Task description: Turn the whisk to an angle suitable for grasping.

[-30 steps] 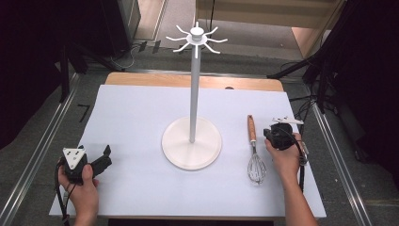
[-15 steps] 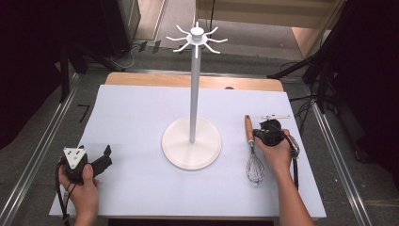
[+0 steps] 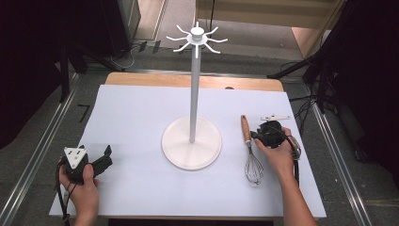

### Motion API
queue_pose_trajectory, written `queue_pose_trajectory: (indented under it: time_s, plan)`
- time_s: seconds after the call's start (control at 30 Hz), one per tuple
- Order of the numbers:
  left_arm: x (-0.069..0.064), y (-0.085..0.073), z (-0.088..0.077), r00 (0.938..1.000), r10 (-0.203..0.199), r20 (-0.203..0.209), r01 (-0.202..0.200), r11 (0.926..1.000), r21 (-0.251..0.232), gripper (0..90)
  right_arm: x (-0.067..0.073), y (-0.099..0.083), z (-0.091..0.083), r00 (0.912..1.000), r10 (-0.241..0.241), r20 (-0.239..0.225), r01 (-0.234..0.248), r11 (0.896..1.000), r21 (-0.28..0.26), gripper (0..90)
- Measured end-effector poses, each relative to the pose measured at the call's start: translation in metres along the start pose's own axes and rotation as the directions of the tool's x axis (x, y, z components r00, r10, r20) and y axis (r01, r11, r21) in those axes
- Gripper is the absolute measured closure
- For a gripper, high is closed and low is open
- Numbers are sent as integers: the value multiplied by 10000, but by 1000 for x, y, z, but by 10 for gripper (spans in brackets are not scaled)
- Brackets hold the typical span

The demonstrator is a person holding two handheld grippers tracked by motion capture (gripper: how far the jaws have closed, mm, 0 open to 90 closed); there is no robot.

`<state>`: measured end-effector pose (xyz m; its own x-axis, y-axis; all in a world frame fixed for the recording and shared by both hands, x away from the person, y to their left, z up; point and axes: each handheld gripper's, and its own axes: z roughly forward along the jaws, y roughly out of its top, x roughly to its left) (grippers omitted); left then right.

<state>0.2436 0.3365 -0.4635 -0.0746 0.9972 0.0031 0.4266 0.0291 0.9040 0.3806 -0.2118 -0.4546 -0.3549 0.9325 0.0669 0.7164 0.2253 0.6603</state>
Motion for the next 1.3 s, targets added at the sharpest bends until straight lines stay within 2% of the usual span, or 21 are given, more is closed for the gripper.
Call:
queue_pose_trajectory:
  time_s: [0.1, 0.17, 0.27, 0.3, 0.37, 0.47, 0.53, 0.6, 0.63, 0.67, 0.7, 0.77, 0.83, 0.97, 1.0, 1.03, 1.1, 1.13, 1.2, 1.27, 1.3]
  plan:
    - [0, 0, 0, 10000, 27, 7, -27, 10000, 11, 140, 1, 0, -4, 9999, 130, 21, -130, 9999, 104, 621]
    - [0, 0, 0, 10000, 34, -1, -34, 10000, -6, 139, 3, 1, -7, 9998, 37, 201, -40, 9999, 131, 599]
    - [0, 0, 0, 10000, 50, 13, -50, 10000, -3, 140, 4, 2, -12, 9996, 246, 130, -250, 9992, 317, 568]
    - [0, 0, 0, 10000, 60, 18, -60, 10000, 3, 140, 6, 3, -14, 9975, 701, -53, -695, 9950, 718, 537]
    - [0, 0, 0, 10000, 57, 18, -57, 10000, 1, 140, 6, 3, -15, 9969, 781, -65, -773, 9932, 867, 535]
    - [0, 0, 0, 10000, 71, 19, -71, 10000, 32, 141, 7, 4, -15, 9955, 939, -138, -908, 9850, 1466, 529]
    - [0, 0, 0, 10000, 82, 31, -82, 10000, 39, 141, 8, 4, -15, 9947, 1002, -212, -955, 9823, 1610, 531]
    - [0, 0, 0, 10000, 90, 33, -90, 10000, 31, 141, 11, 5, -15, 9925, 1195, -263, -1122, 9748, 1928, 530]
    - [0, 0, 0, 10000, 91, 36, -91, 10000, 30, 141, 13, 6, -14, 9905, 1348, -271, -1256, 9670, 2216, 510]
    - [0, 0, 0, 9999, 96, 40, -96, 9999, 33, 141, 13, 6, -14, 9905, 1348, -271, -1256, 9670, 2216, 510]
    - [0, 0, 0, 9999, 98, 44, -98, 9999, 35, 141, 13, 6, -13, 9883, 1488, -335, -1369, 9620, 2362, 508]
    - [0, 0, 0, 9999, 100, 51, -100, 9999, 34, 142, 16, 6, -12, 9886, 1466, -339, -1329, 9565, 2598, 524]
    - [-1, 0, 0, 9999, 112, 46, -112, 9999, 46, 142, 17, 7, -12, 9896, 1411, -278, -1290, 9564, 2619, 534]
    - [-1, 0, 0, 9999, 137, 65, -137, 9999, 54, 143, 21, 8, -12, 9903, 1388, -113, -1297, 9489, 2876, 574]
    - [-1, 0, 0, 9998, 163, 75, -164, 9998, 61, 143, 23, 9, -11, 9902, 1398, -38, -1320, 9432, 3048, 589]
    - [-1, 0, 1, 9998, 165, 90, -165, 9999, 44, 143, 23, 9, -11, 9902, 1398, -38, -1320, 9432, 3048, 589]
    - [-1, 0, 1, 9998, 179, 96, -180, 9998, 55, 143, 25, 10, -10, 9894, 1449, 78, -1397, 9360, 3230, 603]
    - [-1, 0, 1, 9998, 180, 97, -181, 9998, 62, 143, 26, 11, -9, 9874, 1571, 166, -1535, 9292, 3362, 635]
    - [-1, 0, 1, 9998, 174, 96, -174, 9998, 62, 143, 27, 12, -9, 9870, 1598, 198, -1568, 9263, 3425, 654]
    - [-1, 0, 1, 9998, 183, 88, -183, 9998, 63, 143, 30, 13, -9, 9845, 1720, 337, -1725, 9164, 3612, 671]
    - [-1, 0, 1, 9998, 182, 87, -183, 9998, 65, 143, 30, 13, -9, 9845, 1720, 337, -1725, 9164, 3612, 671]
